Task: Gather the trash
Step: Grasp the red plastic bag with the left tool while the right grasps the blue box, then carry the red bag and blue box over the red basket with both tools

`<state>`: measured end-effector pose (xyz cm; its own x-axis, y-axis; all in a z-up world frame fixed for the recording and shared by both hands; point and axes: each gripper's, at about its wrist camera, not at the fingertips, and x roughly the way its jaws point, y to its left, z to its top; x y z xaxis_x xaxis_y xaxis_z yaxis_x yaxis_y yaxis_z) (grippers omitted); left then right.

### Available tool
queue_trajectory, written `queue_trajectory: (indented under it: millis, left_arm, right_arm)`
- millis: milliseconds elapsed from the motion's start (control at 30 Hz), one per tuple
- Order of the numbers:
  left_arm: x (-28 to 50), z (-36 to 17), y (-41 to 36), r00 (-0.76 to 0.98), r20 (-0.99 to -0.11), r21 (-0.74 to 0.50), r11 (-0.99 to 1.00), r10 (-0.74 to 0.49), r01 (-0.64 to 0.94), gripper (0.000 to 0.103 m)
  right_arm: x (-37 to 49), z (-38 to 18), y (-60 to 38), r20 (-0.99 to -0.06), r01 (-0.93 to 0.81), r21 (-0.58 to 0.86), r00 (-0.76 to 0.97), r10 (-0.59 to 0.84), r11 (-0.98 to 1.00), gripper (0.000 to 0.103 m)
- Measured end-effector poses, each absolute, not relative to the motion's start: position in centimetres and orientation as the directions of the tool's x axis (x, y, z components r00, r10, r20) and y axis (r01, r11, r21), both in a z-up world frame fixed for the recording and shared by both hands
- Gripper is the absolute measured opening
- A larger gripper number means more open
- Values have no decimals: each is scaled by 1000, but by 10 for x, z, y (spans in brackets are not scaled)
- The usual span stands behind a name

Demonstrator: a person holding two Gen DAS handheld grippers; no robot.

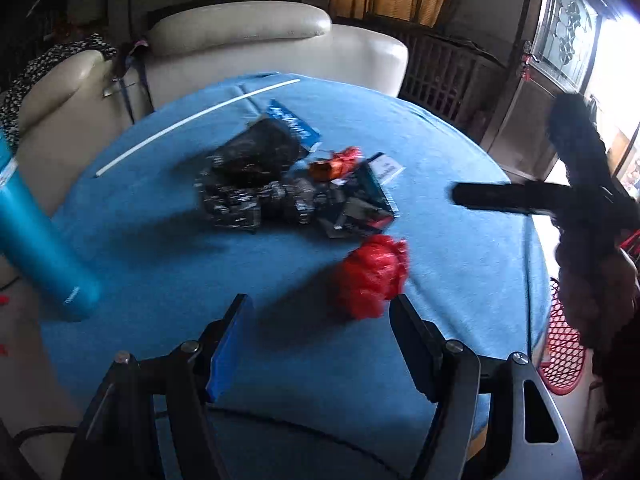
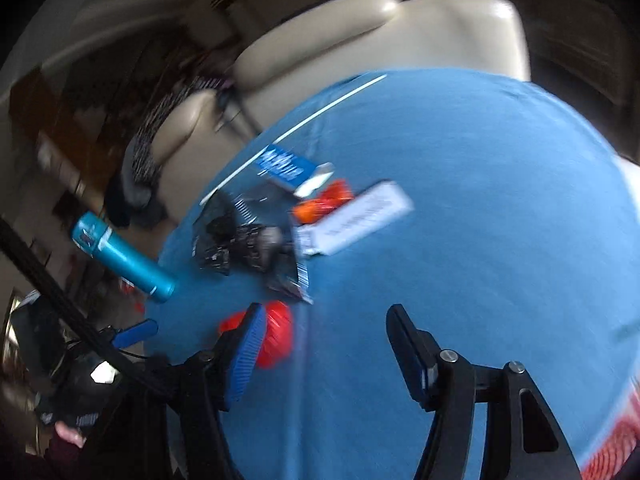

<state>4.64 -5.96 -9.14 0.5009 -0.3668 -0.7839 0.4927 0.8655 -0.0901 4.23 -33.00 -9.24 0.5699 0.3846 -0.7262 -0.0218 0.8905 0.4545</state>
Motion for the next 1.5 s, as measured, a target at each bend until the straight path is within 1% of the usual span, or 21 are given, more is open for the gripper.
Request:
queue_trajectory:
  millis: [67, 133, 233, 300, 333, 367, 400, 433, 500, 567, 633, 700, 867, 933, 1000, 1067, 1300, 1500]
  left_arm:
    - [54, -90, -50, 517, -784, -74, 879, -343, 472, 71]
    - [56, -82, -33, 551, -780, -28, 895, -298, 445, 71]
    - [57, -65, -17, 610, -754, 46, 905, -246, 422, 72]
    - [57, -54, -13, 641, -733, 85, 905, -226, 416, 73]
    - [58, -50, -14, 650, -726, 99, 902, -224, 421, 74]
    - [59, -48, -17, 652, -722, 102, 897, -231, 431, 74]
    - [61, -48, -21, 647, -721, 94, 891, -246, 444, 74]
    - [63, -49, -25, 636, -726, 83, 885, -261, 457, 74]
    - [67, -59, -41, 594, -747, 52, 865, -299, 499, 74]
    - [68, -71, -60, 551, -765, 36, 832, -333, 553, 74]
    - [71, -86, -83, 499, -790, 20, 800, -355, 599, 74]
    - [76, -98, -101, 438, -801, -34, 761, -409, 647, 74]
    - [98, -129, -139, 330, -834, -120, 729, -443, 674, 74]
    - [100, -135, -147, 317, -844, -123, 732, -432, 670, 74]
    - [101, -141, -150, 300, -842, -136, 715, -448, 686, 74]
    - [102, -147, -152, 280, -846, -156, 713, -454, 684, 58]
    - [89, -138, -150, 316, -830, -158, 738, -459, 656, 52]
    - [49, -101, -166, 398, -797, -76, 728, -455, 682, 52]
  right_arm:
    - [72, -103, -307, -749, -54, 443, 526, 403, 895, 68]
    - [91, -114, -291, -774, -75, 420, 491, 400, 904, 68]
    - [117, -136, -271, -810, -87, 402, 430, 398, 911, 68]
    - [129, -145, -263, -814, -85, 411, 413, 408, 907, 68]
    - [133, -149, -258, -819, -84, 408, 407, 405, 909, 63]
    - [136, -153, -254, -828, -85, 396, 398, 396, 914, 55]
    - [137, -153, -251, -830, -90, 376, 410, 379, 922, 34]
    - [138, -154, -248, -835, -105, 357, 408, 368, 928, 30]
    - [137, -152, -250, -822, -88, 379, 425, 379, 921, 28]
    - [131, -146, -260, -815, -69, 374, 451, 363, 925, 28]
    - [121, -139, -275, -798, -55, 402, 469, 379, 914, 28]
    - [104, -128, -294, -773, -38, 429, 502, 389, 902, 28]
    - [54, -106, -354, -727, 31, 480, 573, 378, 877, 28]
    - [31, -99, -375, -714, 64, 500, 595, 369, 864, 28]
    - [10, -96, -390, -711, 90, 497, 612, 345, 863, 28]
    - [-19, -93, -409, -710, 123, 494, 628, 318, 861, 28]
    - [-81, -85, -433, -694, 195, 502, 671, 259, 842, 28]
    - [-111, -67, -438, -659, 181, 504, 713, 240, 845, 28]
